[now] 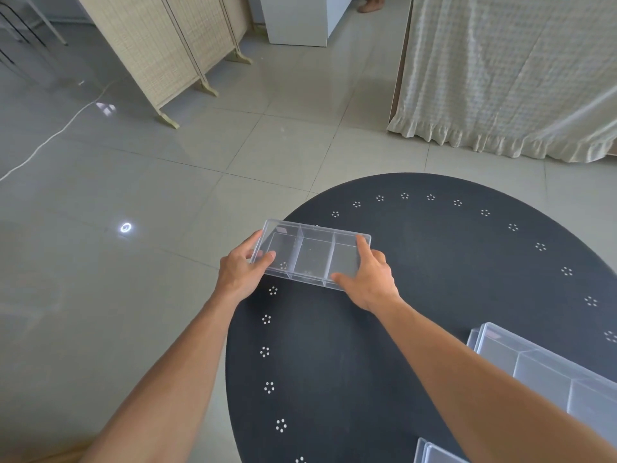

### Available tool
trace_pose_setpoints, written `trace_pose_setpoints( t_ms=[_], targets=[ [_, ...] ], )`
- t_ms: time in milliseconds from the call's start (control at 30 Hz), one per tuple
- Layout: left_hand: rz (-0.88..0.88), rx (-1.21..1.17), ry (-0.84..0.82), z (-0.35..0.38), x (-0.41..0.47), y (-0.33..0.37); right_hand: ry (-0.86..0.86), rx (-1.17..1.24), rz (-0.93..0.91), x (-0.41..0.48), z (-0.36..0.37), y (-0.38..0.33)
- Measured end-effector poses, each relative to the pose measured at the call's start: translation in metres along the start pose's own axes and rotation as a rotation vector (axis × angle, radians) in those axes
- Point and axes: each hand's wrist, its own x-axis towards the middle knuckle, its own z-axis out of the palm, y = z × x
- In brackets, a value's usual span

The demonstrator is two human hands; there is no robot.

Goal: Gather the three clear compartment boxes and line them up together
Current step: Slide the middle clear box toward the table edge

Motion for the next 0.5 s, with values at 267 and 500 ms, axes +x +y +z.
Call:
trace_pose_setpoints(
  t_ms=[267,500],
  targets=[
    [-0.009,0.022,-0.009,0.0001,0.0049,-0.0035,-0.005,0.014,-0.006,0.0019,-0.0001,0.0],
    [-0.012,-0.003,0.002,0.0017,0.0069,-0.0036,-0.004,0.027,-0.005,0.0043,-0.0001,-0.0001]
  ],
)
